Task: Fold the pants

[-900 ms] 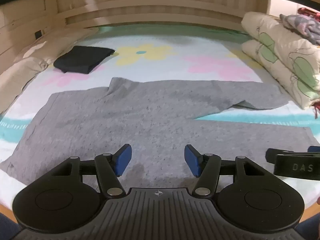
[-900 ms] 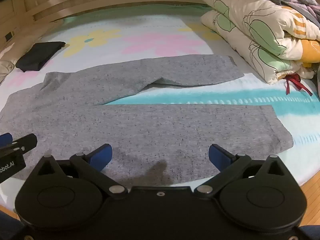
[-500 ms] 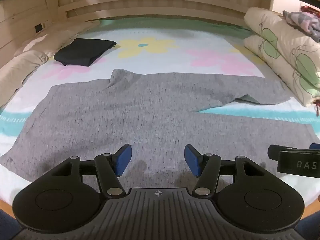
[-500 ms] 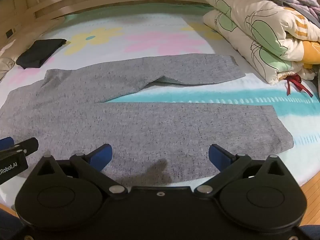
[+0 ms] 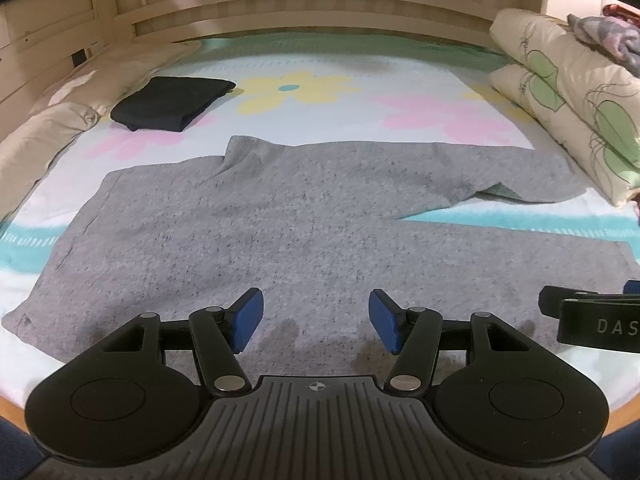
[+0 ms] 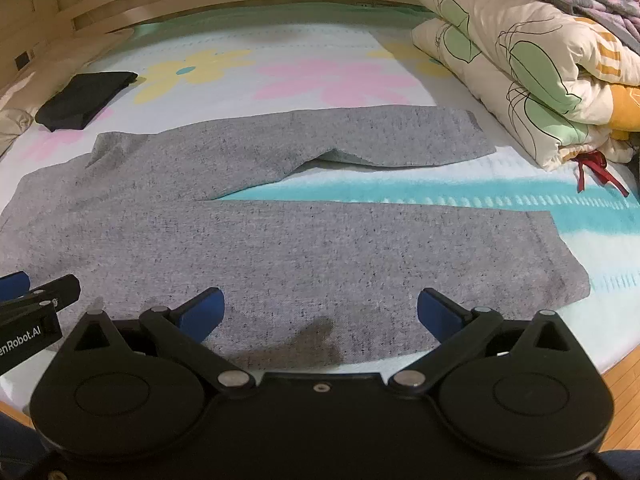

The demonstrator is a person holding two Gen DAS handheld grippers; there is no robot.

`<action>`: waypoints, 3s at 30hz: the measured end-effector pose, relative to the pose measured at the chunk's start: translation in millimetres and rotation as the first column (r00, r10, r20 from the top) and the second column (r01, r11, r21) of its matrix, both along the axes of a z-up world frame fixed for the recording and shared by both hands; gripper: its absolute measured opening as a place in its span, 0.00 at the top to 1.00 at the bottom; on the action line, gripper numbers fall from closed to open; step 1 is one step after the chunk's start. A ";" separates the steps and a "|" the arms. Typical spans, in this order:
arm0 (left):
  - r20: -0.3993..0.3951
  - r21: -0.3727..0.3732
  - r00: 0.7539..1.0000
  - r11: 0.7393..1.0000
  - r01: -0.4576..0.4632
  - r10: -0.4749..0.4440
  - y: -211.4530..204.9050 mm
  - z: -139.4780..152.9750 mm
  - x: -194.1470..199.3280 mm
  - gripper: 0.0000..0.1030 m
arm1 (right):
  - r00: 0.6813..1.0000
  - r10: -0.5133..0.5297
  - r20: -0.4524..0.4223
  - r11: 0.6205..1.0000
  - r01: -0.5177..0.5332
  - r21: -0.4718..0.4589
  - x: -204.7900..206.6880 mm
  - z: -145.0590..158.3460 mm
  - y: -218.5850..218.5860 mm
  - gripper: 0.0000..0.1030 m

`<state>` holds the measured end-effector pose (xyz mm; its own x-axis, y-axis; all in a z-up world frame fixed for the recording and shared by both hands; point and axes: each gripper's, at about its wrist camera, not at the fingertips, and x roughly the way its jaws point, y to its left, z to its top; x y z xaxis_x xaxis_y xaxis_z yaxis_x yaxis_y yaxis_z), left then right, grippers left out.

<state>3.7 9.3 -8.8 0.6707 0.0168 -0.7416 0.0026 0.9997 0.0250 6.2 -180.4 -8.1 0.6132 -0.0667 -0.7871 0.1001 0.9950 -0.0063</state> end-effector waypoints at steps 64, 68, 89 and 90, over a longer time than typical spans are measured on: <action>0.047 0.087 0.998 0.996 0.028 -0.032 -14.5 -12.6 -3.2 0.45 | 0.999 -0.012 0.040 0.999 0.013 -0.039 1.2 -0.4 5.3 0.01; 0.035 0.108 0.998 0.993 0.040 -0.044 -19.1 -6.4 -8.4 0.45 | 0.988 -0.010 0.156 0.995 0.025 -0.098 -6.6 6.1 8.2 0.01; 0.053 0.115 0.981 0.977 0.177 -0.184 -34.3 16.0 61.0 0.45 | 0.996 -0.067 -0.064 0.996 0.071 0.054 32.8 20.2 -48.1 0.25; 0.046 0.115 0.981 0.977 0.180 -0.187 -35.8 14.1 70.2 0.45 | 0.994 -0.083 -0.065 0.994 0.088 0.072 42.6 25.3 -55.3 0.25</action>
